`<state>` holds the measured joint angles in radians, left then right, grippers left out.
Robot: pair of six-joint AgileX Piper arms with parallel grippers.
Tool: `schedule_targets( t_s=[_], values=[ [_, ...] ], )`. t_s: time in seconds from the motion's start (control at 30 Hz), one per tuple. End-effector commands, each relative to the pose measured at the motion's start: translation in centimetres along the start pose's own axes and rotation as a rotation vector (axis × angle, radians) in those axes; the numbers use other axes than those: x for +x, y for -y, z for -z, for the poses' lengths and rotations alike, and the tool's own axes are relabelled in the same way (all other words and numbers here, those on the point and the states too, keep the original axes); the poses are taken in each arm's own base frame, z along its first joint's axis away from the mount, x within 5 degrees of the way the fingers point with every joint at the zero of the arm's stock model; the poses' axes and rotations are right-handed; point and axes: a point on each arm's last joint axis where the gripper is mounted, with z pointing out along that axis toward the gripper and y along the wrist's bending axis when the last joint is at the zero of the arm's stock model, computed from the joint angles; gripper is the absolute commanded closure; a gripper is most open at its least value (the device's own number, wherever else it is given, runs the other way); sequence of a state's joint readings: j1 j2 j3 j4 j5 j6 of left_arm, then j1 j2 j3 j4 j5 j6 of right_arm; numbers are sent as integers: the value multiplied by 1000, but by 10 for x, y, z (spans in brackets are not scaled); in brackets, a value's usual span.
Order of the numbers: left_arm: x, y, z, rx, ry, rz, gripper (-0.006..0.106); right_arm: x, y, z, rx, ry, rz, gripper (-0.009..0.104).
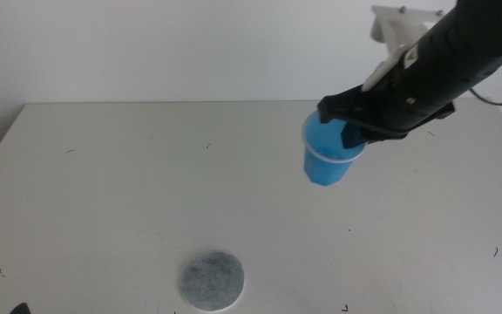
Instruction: Place an empty cup on a cup mat.
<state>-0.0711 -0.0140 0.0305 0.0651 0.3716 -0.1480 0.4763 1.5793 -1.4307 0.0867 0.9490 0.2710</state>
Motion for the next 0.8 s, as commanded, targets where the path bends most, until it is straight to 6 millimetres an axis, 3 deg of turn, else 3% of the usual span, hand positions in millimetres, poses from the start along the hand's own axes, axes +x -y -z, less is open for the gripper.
schedule_targets(
  t_s=[0.0, 0.17, 0.33, 0.6, 0.77],
  values=[
    [-8, 1, 2, 11, 85, 11, -5, 2, -26, 20, -63, 70, 17, 96],
    [-8, 1, 2, 11, 85, 11, -5, 16, -70, 9, -131, 74, 55, 96],
    [-8, 1, 2, 11, 85, 11, -5, 30, -99, -18, -155, 29, 70, 96],
    [-8, 1, 2, 11, 85, 11, -5, 42, -114, -76, -132, -48, 89, 96],
    [-8, 1, 2, 11, 85, 11, -5, 48, -118, -99, -122, -78, 97, 96]
  ],
)
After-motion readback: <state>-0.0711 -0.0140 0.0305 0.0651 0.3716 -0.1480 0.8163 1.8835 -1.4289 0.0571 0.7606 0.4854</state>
